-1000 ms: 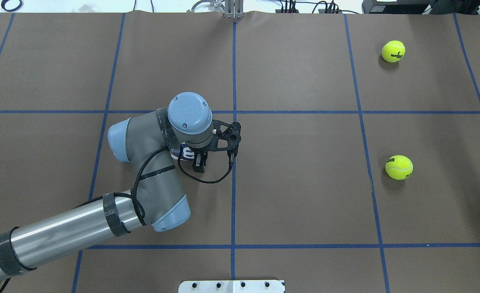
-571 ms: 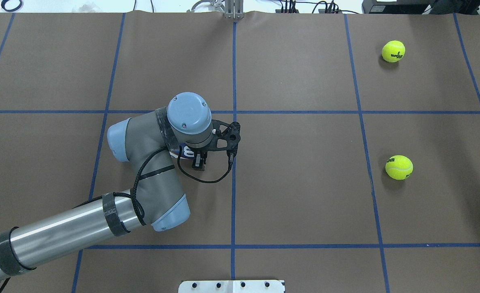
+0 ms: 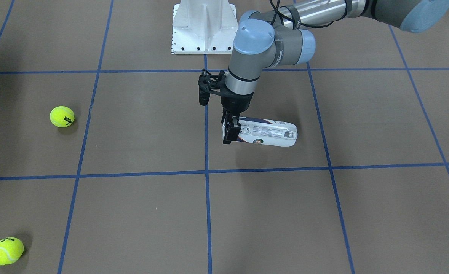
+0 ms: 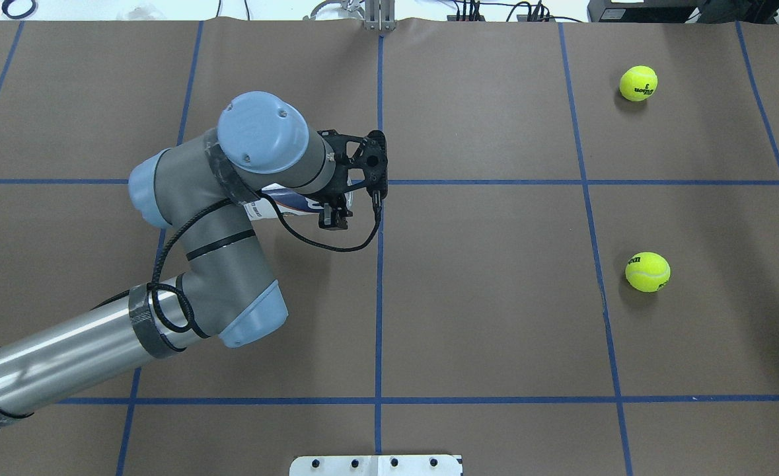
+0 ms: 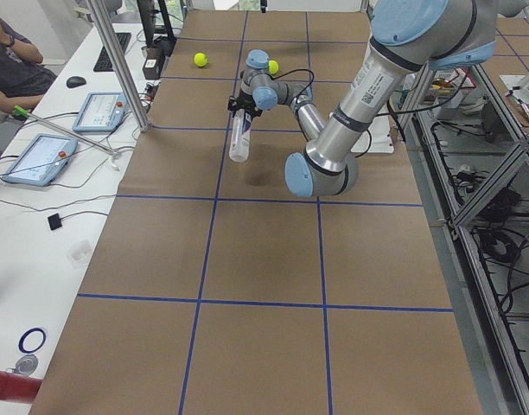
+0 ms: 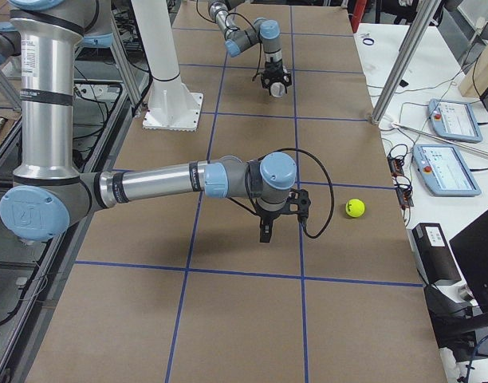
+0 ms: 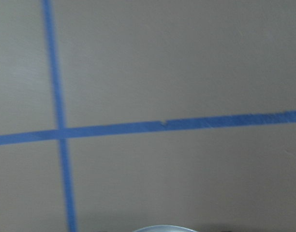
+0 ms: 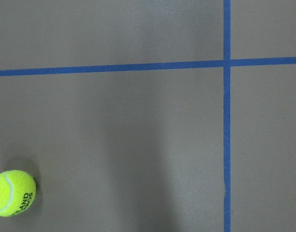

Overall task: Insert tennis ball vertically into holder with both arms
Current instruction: 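Stand the can upright with the left gripper while the right gripper reaches the nearer ball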

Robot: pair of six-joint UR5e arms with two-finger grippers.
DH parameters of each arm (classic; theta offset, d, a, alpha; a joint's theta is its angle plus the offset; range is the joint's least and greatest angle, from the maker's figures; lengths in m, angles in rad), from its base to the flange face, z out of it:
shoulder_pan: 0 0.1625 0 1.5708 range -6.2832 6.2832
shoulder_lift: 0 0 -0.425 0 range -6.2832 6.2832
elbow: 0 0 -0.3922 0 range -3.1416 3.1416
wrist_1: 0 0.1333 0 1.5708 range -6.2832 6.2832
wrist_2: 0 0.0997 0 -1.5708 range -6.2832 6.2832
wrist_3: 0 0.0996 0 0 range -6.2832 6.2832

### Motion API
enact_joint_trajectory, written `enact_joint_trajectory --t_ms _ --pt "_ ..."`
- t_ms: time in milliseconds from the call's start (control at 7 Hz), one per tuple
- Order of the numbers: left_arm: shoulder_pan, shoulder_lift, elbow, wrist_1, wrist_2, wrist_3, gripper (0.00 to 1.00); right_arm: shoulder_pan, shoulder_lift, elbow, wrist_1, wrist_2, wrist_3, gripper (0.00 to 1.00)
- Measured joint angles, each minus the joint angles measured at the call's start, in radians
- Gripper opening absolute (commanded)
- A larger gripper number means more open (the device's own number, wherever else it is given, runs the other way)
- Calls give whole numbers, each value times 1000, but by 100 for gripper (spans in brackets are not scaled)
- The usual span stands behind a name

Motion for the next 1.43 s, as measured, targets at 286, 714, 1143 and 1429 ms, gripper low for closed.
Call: enact_joint_trajectory --t_ms 286,714,1143,1429 --pt "-6 116 21 -490 7 -284 71 -97 13 -5 167 -35 227 100" --pt "4 144 87 -977 150 -552 64 -292 27 -4 437 -107 626 100" --pt "45 117 97 -1142 301 -583 64 -468 80 0 476 -150 827 100" --pt "69 87 115 -1167 354 -583 63 -574 63 -5 477 -207 849 100"
